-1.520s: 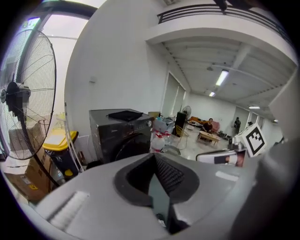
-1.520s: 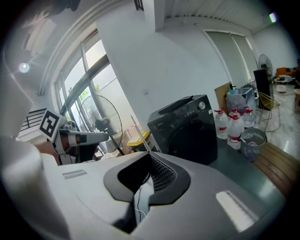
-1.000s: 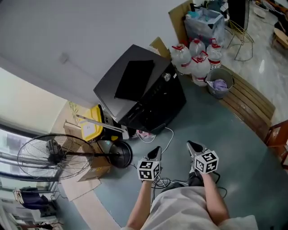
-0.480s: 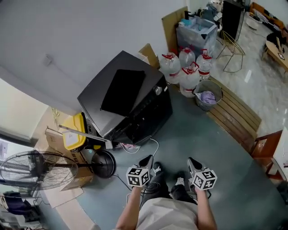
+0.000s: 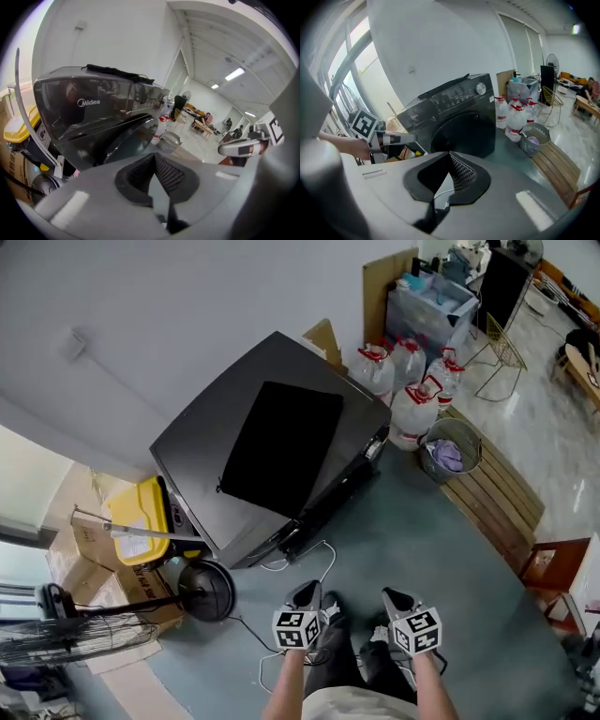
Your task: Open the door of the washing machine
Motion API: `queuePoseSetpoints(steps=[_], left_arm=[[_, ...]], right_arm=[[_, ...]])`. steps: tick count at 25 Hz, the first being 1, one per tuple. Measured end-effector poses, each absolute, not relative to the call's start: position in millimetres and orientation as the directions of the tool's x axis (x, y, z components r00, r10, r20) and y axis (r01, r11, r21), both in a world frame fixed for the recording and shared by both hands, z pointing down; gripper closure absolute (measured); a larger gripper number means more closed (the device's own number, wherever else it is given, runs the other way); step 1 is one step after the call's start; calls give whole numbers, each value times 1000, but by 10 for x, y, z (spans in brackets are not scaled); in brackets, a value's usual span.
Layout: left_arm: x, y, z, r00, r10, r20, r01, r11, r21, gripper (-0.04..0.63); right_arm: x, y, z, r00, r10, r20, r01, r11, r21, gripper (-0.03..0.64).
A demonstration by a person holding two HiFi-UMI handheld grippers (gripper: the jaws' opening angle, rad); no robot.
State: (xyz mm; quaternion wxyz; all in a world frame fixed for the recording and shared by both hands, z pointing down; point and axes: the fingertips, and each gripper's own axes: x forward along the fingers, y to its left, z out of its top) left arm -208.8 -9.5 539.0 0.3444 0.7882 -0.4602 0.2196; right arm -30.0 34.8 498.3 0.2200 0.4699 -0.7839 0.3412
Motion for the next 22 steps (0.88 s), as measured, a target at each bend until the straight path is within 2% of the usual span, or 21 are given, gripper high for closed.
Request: queuePoseSetpoints(steps=[6,11,14,18,22], left_arm=[[-2590,-429,5850,441,-588,678,-894,-353,276,538],[-2664,-691,6184,492,-609,622,-862,-439,253,538],[-2773,-749,6306,492,-627,604,-862,-448,236,470],[-2758,-752,6594,499,-607,619,-841,-512,176,437],[-2760,-745,6802,497,-597,629,-821,-558,120,392]], right_arm=[[-977,-363,5192,-503,-591,630,-863,375,-337,617],[-1146,-887,5494,-530,-594,606,-837,252,-485,617],[-1281,-1063,5587,-537,-596,597,-841,326,-431,617],[-1448,-1105,5710,-565,-564,602,-822,454,-344,617],[-1589,-966,5915,-588,-545,598,-805,465,-368,617]])
